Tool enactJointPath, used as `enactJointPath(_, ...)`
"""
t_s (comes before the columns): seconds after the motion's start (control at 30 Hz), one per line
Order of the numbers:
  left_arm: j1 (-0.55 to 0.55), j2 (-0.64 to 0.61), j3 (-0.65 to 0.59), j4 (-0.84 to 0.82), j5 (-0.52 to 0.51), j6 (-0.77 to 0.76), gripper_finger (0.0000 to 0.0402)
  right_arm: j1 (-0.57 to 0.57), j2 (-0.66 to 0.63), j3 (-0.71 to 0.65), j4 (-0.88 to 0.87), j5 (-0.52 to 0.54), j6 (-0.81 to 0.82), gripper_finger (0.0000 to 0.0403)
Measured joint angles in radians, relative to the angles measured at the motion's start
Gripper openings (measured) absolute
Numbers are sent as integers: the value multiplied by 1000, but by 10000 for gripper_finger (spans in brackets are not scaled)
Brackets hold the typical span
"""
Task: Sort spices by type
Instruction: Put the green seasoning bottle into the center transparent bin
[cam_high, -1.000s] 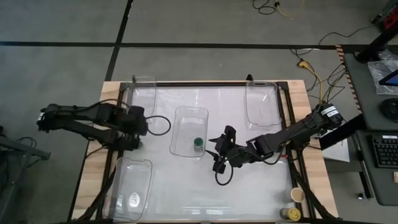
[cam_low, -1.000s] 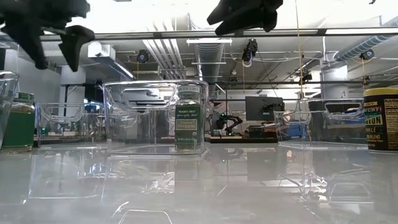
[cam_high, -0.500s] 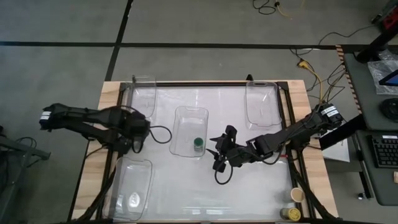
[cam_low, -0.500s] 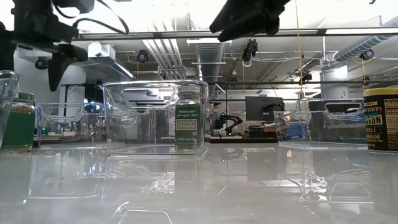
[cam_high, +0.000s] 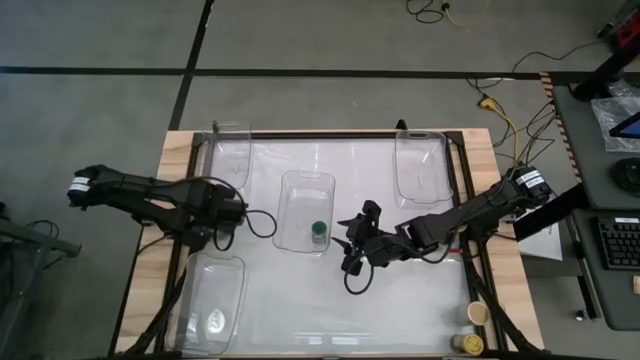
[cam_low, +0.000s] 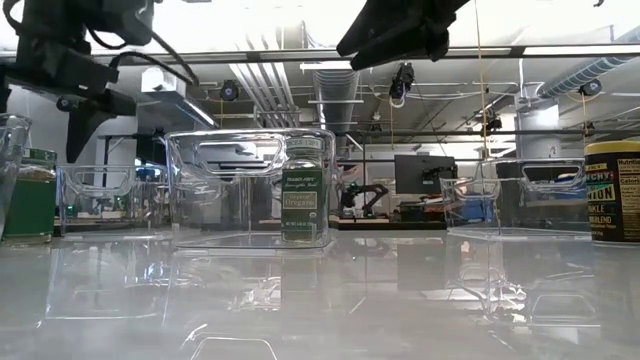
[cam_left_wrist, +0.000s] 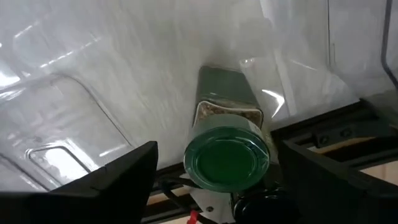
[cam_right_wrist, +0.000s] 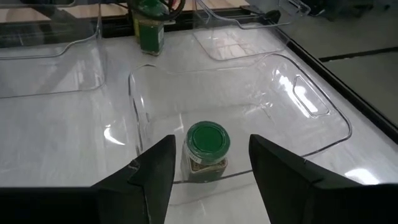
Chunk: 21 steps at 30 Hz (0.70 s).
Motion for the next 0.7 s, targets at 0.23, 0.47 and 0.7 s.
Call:
enactJointPath(0.23,-1,52,-56,17,-53,20,316,0,0,0,3,0,0,191)
enactJointPath(0.47,-1,85,-35,38,-53,34,288,-2,0,0,6,0,1,191)
enactJointPath(0.7,-1,105,-48,48,-52,34,233,-5,0,-3,6,0,13,187)
